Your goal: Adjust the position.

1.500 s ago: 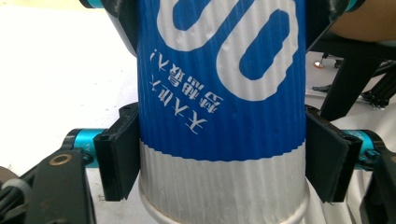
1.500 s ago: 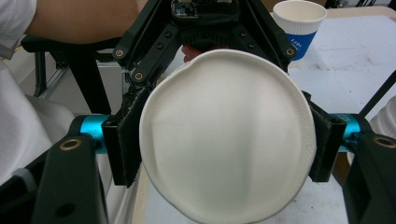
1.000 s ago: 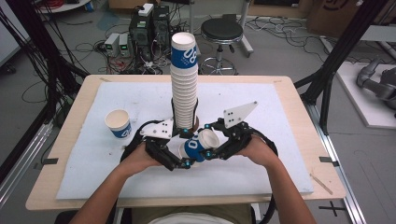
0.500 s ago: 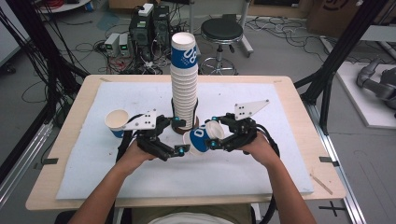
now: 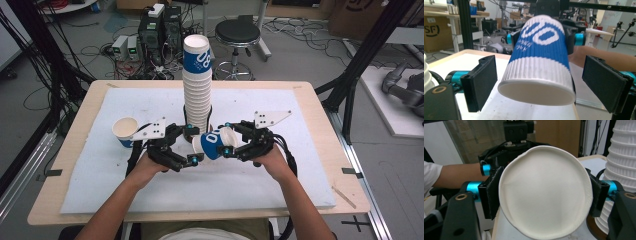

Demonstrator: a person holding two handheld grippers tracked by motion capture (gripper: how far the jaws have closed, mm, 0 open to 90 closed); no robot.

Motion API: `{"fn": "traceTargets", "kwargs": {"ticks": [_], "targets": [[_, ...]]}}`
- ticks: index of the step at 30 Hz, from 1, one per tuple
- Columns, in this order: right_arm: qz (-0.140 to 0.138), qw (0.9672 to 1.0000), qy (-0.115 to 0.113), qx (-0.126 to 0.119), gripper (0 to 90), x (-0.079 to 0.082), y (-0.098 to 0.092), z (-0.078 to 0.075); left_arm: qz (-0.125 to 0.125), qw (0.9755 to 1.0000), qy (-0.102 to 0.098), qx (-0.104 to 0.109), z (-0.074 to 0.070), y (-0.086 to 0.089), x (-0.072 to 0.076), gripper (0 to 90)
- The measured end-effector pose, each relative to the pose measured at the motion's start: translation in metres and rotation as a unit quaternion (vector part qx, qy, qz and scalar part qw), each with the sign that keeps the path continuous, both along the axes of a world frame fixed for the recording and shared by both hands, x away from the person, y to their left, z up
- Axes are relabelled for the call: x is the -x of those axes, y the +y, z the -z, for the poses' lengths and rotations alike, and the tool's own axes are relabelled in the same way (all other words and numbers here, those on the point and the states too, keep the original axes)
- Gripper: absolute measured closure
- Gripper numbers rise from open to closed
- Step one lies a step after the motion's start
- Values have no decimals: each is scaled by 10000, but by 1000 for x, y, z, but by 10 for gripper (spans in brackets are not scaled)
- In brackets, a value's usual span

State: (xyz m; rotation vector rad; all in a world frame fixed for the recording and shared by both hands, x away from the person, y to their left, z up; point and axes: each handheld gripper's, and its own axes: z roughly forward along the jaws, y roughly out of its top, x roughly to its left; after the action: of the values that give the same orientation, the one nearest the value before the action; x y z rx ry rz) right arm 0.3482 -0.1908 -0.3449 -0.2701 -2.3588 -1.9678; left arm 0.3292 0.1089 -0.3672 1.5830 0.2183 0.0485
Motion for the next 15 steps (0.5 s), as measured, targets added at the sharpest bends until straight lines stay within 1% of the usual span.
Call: {"fn": "traceTargets", "kwargs": {"ticks": [2, 4, 9, 10, 11, 15], "targets": [[-20, 10000, -30, -44, 284, 1, 1, 0, 5, 10000, 18, 20, 0, -1, 0, 116], [-48, 9999, -3, -100, 284, 1, 1, 0, 21, 10000, 25, 55, 1, -1, 0, 116], [-87, 9991, 73, -397, 284, 1, 2, 2, 47, 9999, 57, 125, 1, -3, 1, 116], [-113, 9991, 111, -394, 284, 0, 2, 2, 55, 9999, 56, 103, 1, -4, 1, 116], [-93, 9992, 111, -369, 284, 0, 3, 3, 55, 9999, 50, 73, 2, -4, 1, 116], [-136, 9990, 138, -401, 284, 0, 4, 4, 51, 9999, 105, 1, 3, -6, 1, 116]]}}
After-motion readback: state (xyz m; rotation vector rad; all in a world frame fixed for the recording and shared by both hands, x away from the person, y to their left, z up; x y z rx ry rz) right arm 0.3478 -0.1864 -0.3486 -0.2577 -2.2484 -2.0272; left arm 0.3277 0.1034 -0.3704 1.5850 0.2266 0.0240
